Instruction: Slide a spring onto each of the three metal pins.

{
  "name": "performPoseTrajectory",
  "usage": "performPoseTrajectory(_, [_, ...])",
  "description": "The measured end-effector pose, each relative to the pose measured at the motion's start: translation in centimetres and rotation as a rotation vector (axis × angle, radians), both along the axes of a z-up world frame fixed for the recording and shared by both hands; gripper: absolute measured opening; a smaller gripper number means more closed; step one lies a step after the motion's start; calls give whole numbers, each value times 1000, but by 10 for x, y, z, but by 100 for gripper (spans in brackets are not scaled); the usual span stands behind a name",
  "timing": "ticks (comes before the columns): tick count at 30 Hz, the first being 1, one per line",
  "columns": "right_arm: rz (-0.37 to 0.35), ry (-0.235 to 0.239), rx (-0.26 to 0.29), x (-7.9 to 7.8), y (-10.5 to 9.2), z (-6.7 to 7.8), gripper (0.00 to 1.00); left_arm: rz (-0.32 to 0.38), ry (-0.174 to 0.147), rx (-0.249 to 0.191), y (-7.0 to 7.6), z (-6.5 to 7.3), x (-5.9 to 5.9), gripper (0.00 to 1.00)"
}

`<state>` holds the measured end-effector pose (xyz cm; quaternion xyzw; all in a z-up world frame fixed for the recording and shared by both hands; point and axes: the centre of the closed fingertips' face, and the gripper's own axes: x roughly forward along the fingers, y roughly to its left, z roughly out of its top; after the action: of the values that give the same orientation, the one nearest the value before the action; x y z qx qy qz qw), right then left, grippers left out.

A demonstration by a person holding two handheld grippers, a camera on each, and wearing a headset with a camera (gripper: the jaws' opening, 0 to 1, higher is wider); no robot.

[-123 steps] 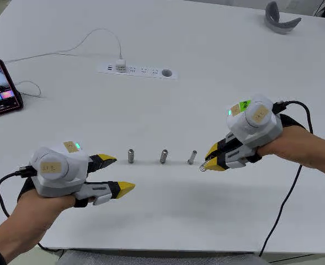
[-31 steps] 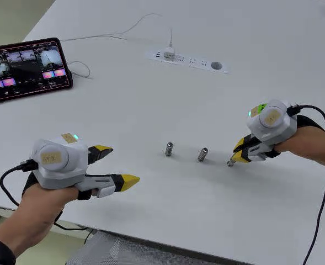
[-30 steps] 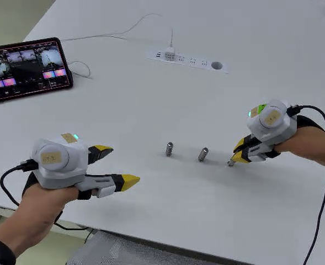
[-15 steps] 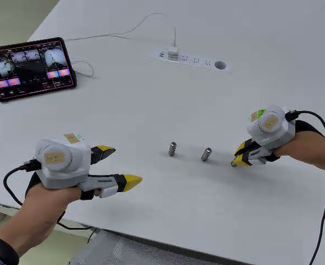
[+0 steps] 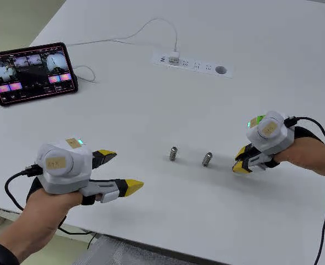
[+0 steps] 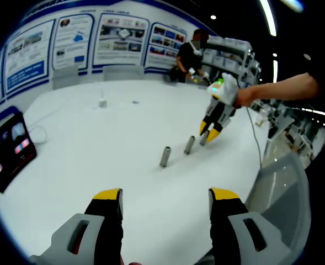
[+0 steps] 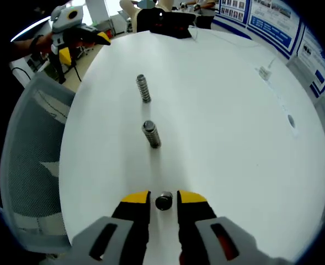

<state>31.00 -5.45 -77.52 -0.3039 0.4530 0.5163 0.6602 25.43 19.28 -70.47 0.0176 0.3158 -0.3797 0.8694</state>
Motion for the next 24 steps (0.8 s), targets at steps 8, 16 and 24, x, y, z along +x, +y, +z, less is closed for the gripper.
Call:
performPoseTrajectory(8, [-43,-2,20,-2,-4,5,28,1,-4,-4,-2,2,2,66])
performPoseTrajectory(16, [-119,-7,62,-4,-9,12,35,5,8,-11,-4,2,3,69])
performPoseTrajectory(24, [-219,-25,126,-10,-16,20,38,17,4,-29,-3,5,5,71])
